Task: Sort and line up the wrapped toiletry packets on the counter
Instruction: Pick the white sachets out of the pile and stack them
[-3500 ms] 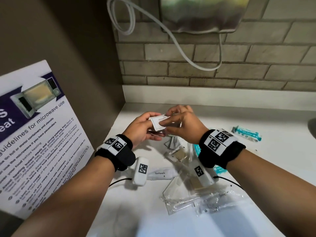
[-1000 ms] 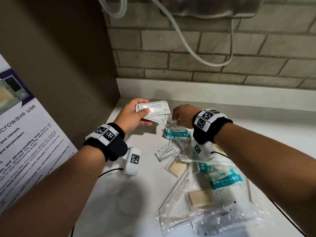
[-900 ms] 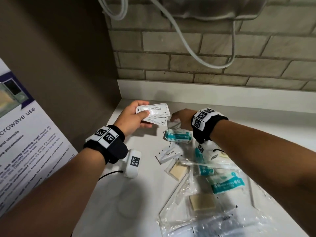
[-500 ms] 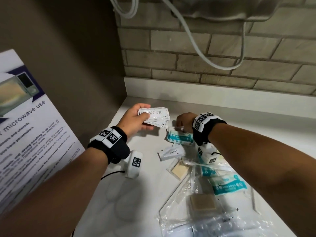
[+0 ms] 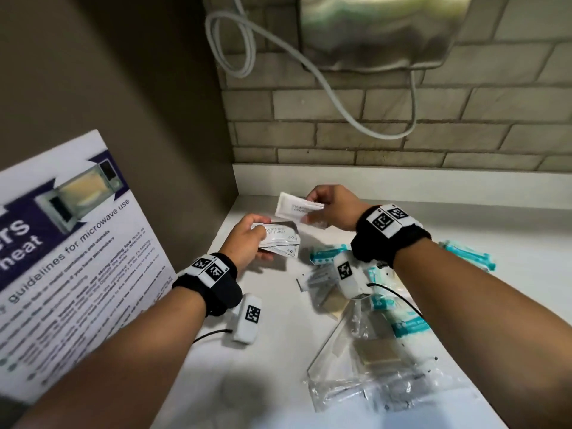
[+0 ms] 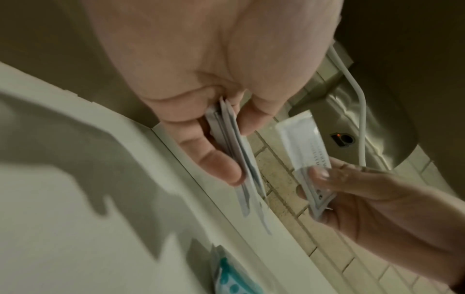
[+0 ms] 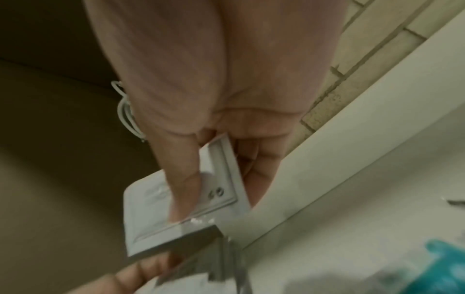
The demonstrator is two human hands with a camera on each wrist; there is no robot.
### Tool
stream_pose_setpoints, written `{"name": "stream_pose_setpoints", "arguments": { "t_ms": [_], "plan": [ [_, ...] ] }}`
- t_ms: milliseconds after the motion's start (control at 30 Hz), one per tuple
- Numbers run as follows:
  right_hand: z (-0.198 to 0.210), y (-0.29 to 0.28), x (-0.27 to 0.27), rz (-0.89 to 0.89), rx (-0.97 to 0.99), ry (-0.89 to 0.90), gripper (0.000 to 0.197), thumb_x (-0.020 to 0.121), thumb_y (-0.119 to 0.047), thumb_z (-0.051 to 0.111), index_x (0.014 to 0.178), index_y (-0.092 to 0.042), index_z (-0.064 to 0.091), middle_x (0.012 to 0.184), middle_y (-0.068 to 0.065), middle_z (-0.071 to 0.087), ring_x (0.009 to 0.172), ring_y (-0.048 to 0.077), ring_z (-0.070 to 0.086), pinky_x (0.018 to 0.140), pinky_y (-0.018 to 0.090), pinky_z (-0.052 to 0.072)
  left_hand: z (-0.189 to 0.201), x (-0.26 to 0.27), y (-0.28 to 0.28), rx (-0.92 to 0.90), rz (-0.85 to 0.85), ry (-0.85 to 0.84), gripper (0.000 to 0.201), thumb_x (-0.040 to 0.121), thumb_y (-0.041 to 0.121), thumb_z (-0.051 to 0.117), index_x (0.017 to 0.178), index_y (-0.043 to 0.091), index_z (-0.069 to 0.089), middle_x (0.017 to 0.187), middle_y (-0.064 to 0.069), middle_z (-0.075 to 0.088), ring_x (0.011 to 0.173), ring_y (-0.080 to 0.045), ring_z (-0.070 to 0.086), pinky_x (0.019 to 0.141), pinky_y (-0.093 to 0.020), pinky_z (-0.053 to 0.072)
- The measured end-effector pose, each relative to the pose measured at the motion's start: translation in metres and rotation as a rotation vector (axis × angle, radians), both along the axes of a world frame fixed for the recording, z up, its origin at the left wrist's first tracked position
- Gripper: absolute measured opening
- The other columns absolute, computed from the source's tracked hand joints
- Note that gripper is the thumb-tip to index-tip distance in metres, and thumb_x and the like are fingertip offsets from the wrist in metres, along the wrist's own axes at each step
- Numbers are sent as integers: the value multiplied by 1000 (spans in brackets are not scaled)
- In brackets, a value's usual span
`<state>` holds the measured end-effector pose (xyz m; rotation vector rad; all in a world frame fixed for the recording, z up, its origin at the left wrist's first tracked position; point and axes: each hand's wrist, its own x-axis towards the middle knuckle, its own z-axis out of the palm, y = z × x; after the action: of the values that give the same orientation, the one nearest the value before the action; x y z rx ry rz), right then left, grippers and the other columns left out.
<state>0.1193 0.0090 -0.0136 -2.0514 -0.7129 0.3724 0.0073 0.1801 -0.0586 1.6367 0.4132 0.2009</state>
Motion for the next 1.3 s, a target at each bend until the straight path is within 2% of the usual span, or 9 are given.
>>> {"name": "stream_pose_setpoints", "arguments": {
  "t_ms": [133,233,333,433,533,833,967,1133,1300],
  "plan": [
    [-4,4,-29,125,-58,58,25,73,-2,81,85,-12,62,69,-4,62,49,4,57,56,23,53,7,-6,-7,-169,14,-75,26,94,4,33,102,10,57,95,-19,65,68,-29,63,44,-27,53],
    [-18,8,-36,21,-93,-20,45,65,-16,88,100,-16,61,95,2,60,77,19,60,81,39,56,10,-11,-12,-233,-27,-71,20,98,20,41,99,10,58,90,-12,65,72,-24,63,49,-29,53],
    [-22,14,-44,-42,-239,-135,82,61,-37,89,129,-17,48,119,6,51,107,20,54,89,27,45,5,-16,-12,-112,-90,-38,16,91,7,52,104,14,57,99,-10,59,91,-23,59,52,-31,54],
    [-23,21,-50,39,-326,-47,86,70,-37,83,139,-13,37,98,-2,58,83,16,58,70,24,44,1,-22,-10,-56,-124,-29,34,87,-6,48,109,18,54,102,-13,60,80,-25,62,53,-29,56],
    [-26,24,-55,94,-325,113,68,74,-25,81,127,-15,39,78,-1,63,59,14,58,47,23,45,-3,-28,-3,-14,-148,-8,47,87,-8,50,121,25,49,108,-10,61,85,-23,64,70,-38,59],
    [-33,39,-66,111,-541,-119,41,72,-12,76,107,-11,54,93,9,68,66,25,67,48,28,54,-23,-40,18,6,-282,86,29,91,-5,59,111,11,46,97,-5,60,80,-13,62,60,-18,56],
    [-33,44,-70,126,-742,-331,36,72,-22,73,104,-17,57,93,3,66,77,24,64,63,30,52,-23,-34,24,425,-350,141,25,88,9,68,105,14,50,94,-3,62,79,-14,60,58,-8,47],
    [-47,49,-80,218,-931,-449,32,85,-29,61,111,-16,48,83,-1,55,74,25,56,62,30,42,-26,-33,15,1088,-459,435,27,96,35,50,118,24,41,117,-2,57,105,-27,53,88,-38,44],
    [-60,49,-81,229,-915,-373,40,89,-31,53,122,-7,47,114,11,59,102,33,60,83,40,49,-27,-30,3,995,-505,525,37,96,24,43,130,13,31,125,-11,34,90,-27,46,82,-35,35]
  ]
}}
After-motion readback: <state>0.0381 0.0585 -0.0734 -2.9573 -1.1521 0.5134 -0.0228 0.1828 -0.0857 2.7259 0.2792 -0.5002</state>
